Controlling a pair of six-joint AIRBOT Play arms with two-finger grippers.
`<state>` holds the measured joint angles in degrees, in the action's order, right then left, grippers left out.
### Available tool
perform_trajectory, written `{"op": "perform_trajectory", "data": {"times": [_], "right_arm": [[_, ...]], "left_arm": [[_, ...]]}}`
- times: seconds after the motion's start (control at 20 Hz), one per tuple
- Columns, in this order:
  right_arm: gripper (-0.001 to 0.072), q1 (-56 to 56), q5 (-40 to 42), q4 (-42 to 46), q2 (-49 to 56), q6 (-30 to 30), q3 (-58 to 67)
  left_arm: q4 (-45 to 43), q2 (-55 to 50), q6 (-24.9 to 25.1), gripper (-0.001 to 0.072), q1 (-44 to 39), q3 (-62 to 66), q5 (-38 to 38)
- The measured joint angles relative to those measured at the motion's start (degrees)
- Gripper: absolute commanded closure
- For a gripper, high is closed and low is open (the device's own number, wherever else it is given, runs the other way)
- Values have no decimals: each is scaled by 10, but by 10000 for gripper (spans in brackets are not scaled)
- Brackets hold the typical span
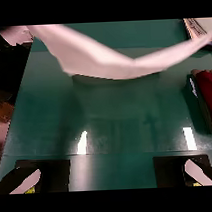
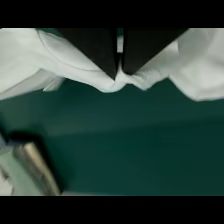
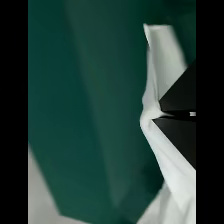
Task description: Fold the shirts.
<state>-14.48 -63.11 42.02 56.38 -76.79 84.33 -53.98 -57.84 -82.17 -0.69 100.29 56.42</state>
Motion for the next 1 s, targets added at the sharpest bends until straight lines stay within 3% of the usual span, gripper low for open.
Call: {"op": "perform_trajectory", "data": {"times": [0.2, 0.5, 0.75, 1.0], "right_arm": [[698, 2, 37, 32, -26, 0, 169], [700, 3, 8, 120, -77, -9, 284], [702, 3, -91, 233, -102, -68, 281], [702, 4, -243, 281, -5, -112, 272]], "left_arm": [[1, 23, 21, 681, 0, 172, -18], [4, 96, 19, 682, 0, 233, -44], [0, 116, -19, 682, 0, 220, -19], [-56, 60, -63, 681, 0, 78, 64]]}}
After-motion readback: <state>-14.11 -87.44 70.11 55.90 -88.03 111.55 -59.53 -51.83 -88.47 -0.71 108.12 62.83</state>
